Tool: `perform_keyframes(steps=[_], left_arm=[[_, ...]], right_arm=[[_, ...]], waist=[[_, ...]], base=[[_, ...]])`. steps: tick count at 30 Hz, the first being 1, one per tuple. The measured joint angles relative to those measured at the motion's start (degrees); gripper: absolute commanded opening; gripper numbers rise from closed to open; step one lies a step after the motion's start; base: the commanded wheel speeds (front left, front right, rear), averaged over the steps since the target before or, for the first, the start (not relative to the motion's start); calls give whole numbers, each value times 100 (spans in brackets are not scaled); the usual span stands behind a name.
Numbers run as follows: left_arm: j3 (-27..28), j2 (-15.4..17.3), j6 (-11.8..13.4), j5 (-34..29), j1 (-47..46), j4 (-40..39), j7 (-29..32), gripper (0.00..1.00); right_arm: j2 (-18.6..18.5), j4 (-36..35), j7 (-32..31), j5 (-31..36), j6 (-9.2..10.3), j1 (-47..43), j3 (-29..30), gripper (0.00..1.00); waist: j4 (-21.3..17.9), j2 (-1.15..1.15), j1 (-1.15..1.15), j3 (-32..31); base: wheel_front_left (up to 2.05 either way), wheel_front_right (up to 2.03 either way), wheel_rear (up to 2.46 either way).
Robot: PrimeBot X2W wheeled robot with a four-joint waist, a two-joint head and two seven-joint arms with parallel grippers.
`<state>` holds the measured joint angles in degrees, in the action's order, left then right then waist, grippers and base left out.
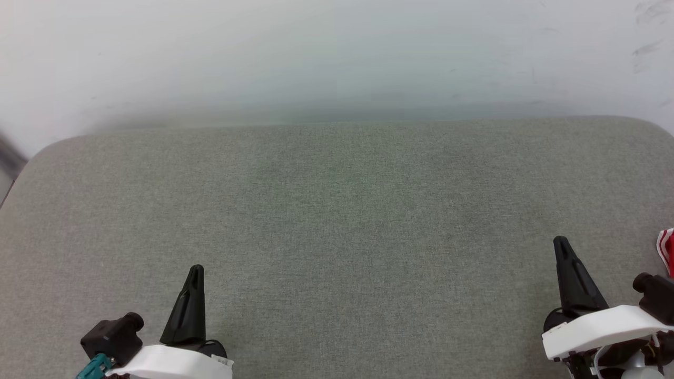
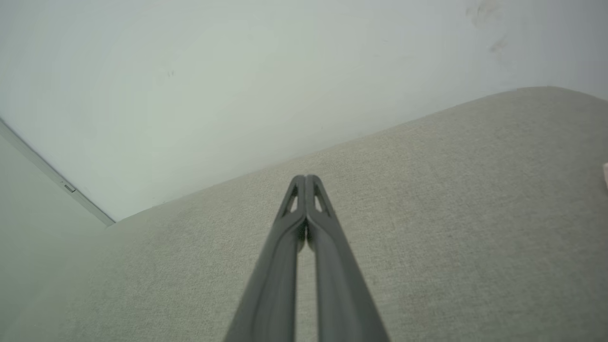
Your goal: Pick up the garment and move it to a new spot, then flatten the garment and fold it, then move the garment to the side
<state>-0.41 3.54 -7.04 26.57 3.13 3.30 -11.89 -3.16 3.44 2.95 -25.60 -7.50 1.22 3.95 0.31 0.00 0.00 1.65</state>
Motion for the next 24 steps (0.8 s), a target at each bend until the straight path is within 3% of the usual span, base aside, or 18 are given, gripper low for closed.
perform_keyframes(steps=[24], left_arm=[[102,57,-1,2128,-263,342,480,0]], right_arm=[[3,322,-298,-2065,0,109,80,0]], waist=[[-6,0,0,-32]], base=[[0,0,0]])
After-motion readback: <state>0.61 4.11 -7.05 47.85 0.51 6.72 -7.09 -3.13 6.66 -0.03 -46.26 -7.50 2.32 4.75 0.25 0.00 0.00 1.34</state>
